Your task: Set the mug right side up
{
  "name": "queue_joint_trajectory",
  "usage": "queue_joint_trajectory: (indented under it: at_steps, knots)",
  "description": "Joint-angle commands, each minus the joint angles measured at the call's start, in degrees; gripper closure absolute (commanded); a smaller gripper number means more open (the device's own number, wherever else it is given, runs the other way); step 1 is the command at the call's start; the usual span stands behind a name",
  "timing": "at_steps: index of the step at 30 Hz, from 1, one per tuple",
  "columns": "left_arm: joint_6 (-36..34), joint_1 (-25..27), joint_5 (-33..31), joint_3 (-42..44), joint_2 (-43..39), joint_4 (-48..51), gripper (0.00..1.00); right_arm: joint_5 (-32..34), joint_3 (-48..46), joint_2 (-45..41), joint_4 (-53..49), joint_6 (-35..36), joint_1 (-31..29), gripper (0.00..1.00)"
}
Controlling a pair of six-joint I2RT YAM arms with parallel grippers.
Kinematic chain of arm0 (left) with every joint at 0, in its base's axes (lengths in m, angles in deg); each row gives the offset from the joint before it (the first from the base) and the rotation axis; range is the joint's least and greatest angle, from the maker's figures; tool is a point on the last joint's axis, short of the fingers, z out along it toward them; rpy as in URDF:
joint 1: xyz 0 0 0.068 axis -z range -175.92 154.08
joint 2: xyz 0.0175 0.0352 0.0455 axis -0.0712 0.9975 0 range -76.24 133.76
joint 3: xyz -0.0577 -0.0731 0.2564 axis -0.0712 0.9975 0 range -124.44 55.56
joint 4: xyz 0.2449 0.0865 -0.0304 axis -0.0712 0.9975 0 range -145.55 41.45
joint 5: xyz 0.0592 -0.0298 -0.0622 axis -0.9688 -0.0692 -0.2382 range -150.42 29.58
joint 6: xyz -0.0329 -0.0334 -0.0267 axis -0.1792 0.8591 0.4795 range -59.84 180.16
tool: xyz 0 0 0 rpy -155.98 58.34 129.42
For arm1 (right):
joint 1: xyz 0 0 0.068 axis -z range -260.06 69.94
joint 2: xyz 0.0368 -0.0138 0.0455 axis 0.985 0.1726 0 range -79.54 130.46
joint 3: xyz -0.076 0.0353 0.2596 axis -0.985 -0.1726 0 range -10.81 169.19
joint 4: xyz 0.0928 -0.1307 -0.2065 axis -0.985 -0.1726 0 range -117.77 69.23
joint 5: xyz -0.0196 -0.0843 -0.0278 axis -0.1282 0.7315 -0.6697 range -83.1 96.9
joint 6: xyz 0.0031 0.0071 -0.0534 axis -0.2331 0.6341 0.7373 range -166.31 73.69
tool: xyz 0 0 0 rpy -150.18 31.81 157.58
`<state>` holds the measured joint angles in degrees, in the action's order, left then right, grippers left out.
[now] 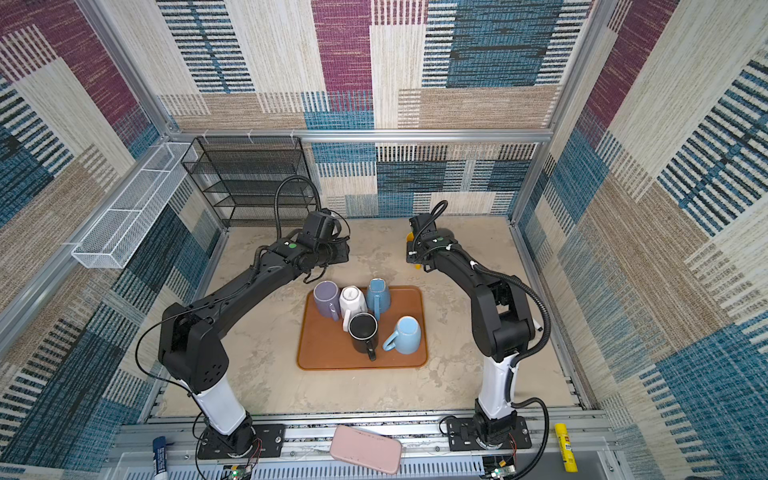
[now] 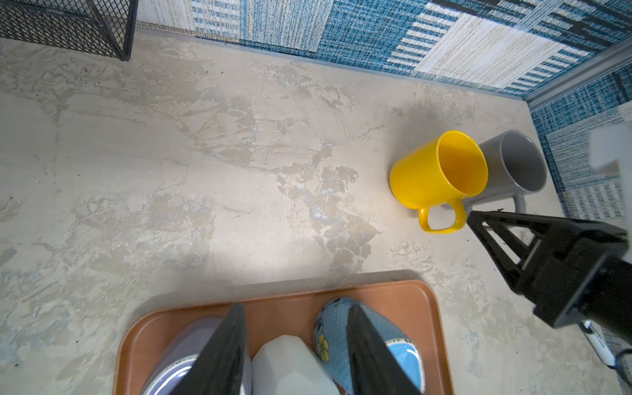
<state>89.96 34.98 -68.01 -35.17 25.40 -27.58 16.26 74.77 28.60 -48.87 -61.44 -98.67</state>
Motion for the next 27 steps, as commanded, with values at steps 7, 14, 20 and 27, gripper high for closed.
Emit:
queue_joint_trajectory:
  at_steps: [7, 14, 20, 27]
  knots:
    - [-0.7, -0.19, -3.02, 1.52, -1.71, 2.99, 0.54, -2.34, -3.11, -6.7, 0.79, 1.3, -0.31, 0.65]
    - [0.22, -0.34, -4.8, 3.89, -3.64, 6.6, 0.53, -6.05, -5.41, -10.04, 4.65, 2.98, -1.26, 0.66]
    - [1.16, -0.25, -7.12, 6.72, -7.4, 14.58, 0.53, -7.78, -4.84, -9.12, 5.86, 3.1, -1.53, 0.67]
    - [6.01, 1.23, -5.82, 15.8, -13.67, 16.7, 0.53, -9.04, -3.31, -7.22, 6.56, 2.62, -1.66, 0.67]
